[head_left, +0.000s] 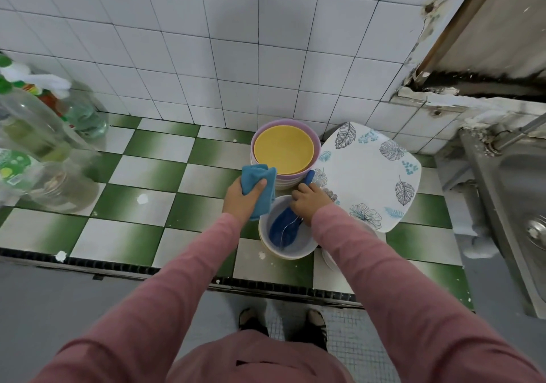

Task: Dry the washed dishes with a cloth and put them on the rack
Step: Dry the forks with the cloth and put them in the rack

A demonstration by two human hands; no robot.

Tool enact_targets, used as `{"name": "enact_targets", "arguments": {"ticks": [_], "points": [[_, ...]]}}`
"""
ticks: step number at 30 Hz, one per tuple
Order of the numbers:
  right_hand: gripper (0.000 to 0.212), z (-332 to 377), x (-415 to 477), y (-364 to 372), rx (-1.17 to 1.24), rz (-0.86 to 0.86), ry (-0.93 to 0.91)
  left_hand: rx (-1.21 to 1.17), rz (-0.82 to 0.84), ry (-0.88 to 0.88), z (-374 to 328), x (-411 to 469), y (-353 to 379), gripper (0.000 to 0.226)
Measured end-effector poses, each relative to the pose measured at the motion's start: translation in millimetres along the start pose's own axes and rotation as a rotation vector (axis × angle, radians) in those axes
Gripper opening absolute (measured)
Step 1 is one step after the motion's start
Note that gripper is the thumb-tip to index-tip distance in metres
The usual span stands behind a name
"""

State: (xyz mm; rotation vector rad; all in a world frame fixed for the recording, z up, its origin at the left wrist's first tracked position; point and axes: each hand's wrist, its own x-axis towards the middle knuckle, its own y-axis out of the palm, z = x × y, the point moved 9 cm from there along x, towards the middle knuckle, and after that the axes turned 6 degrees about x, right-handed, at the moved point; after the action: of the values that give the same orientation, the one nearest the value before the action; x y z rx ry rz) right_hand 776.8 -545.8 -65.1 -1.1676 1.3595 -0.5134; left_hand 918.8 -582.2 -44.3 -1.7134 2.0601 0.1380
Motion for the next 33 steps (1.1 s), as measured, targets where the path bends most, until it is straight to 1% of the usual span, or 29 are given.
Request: {"name": "enact_targets", "arguments": {"ticks": [2, 5, 7, 9, 11, 12, 14, 16, 17, 19, 21, 24, 27, 29, 31, 33], "points": [[0.045, -5.6, -1.6, -3.3, 0.035, -0.028, 0.019, -0.021, -0.005, 0.004, -4.1, 0.8, -0.2, 0.034], [0.037, -21.3, -10.6, -17.8, 0.146, -0.111, 0.069, -0.060, -0.023, 0.005, -12.3, 3.1, -0.8, 0.034], [0.029, -38.4, -21.2, -30.3, 0.270, -0.199, 0.138, -0.079, -0.048, 0.025, -21.8, 4.6, -1.7, 0.033], [0.022, -59.5, -32.3, -36.9, 0.453, -0.277, 0.250, -0.093, -0.086, 0.047, -32.3, 6.9, -3.1, 0.031], [0.015, -81.1, -43.6, -33.7, 0.728, -0.336, 0.403, -0.134, -0.123, 0.049, -42.0, 8.2, -3.6, 0.031], [0.014, -89.4, -49.0, -29.8, 0.913, -0.376, 0.476, -0.158, -0.141, 0.049, -46.0, 8.9, -3.5, 0.031], [0.021, -98.0, -61.8, -25.0, 1.386, -0.501, 0.567, -0.199, -0.166, 0.051, -54.3, 10.3, -1.3, 0.030], [0.026, -94.5, -70.3, -26.1, 1.827, -0.584, 0.557, -0.225, -0.175, 0.057, -64.1, 10.4, 3.1, 0.029], [0.025, -90.4, -72.7, -28.2, 1.995, -0.592, 0.540, -0.245, -0.177, 0.057, -69.1, 10.2, 5.8, 0.028], [0.023, -82.7, -75.3, -32.8, 2.259, -0.600, 0.512, -0.308, -0.184, 0.053, -79.0, 9.8, 11.0, 0.026], [0.023, -79.2, -78.3, -36.6, 2.452, -0.618, 0.506, -0.361, -0.193, 0.078, -93.7, 6.4, 16.8, 0.021], [0.022, -74.0, -82.3, -44.4, 2.574, -0.585, 0.487, -0.380, -0.221, 0.163, -119.0, -2.9, 23.5, 0.018], [0.019, -73.2, -87.7, -57.2, 2.616, -0.560, 0.404, -0.336, -0.268, 0.343, -146.4, -16.7, 29.4, 0.017], [0.022, -76.0, -91.3, -63.9, 2.610, -0.562, 0.362, -0.193, -0.305, 0.507, -165.6, -27.5, 36.6, 0.016], [0.028, -78.1, -94.0, -68.2, 2.601, -0.562, 0.340, -0.005, -0.312, 0.638, -180.8, -35.4, 48.5, 0.020], [0.029, -80.7, -95.8, -72.2, 2.614, -0.580, 0.311, 0.181, -0.247, 0.717, -188.8, -39.9, 66.7, 0.026]]}}
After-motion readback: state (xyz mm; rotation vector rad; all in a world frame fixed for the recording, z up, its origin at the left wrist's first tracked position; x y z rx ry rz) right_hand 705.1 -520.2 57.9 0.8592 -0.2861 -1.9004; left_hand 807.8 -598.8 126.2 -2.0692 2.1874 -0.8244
